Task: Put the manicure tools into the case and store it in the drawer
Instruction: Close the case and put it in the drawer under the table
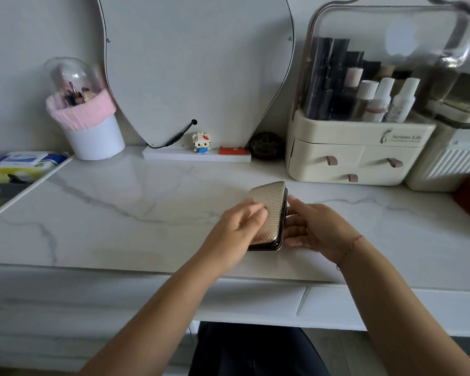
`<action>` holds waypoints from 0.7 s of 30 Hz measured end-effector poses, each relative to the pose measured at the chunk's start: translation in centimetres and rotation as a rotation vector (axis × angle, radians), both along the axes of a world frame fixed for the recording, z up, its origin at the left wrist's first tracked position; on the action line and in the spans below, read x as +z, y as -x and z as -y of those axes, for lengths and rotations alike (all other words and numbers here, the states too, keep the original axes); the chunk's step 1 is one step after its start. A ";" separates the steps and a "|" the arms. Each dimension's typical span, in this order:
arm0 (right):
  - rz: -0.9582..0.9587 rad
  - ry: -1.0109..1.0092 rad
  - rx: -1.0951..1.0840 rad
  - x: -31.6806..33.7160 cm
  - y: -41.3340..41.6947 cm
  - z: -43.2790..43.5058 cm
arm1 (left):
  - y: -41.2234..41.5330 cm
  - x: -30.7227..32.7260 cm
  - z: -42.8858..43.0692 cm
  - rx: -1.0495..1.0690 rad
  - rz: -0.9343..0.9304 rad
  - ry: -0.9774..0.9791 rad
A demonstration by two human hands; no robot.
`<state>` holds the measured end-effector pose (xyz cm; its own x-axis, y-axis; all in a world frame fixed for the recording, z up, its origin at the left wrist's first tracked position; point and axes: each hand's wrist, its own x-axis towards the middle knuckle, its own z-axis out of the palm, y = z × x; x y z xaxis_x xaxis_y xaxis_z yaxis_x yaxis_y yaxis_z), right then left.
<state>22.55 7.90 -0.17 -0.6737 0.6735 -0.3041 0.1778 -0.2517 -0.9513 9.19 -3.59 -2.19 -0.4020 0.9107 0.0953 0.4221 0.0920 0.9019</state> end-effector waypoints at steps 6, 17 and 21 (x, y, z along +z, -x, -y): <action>0.070 -0.063 0.012 0.0 0.3 0.0 | -0.1 -1.1 -0.2 -0.039 -0.259 0.040; 0.077 -0.067 0.009 -0.1 0.3 -0.1 | -0.2 -1.8 -0.4 -0.052 -0.356 0.036; 0.171 -0.300 -0.086 -0.2 -0.3 0.6 | -0.5 -1.7 -0.4 -0.048 -0.437 0.033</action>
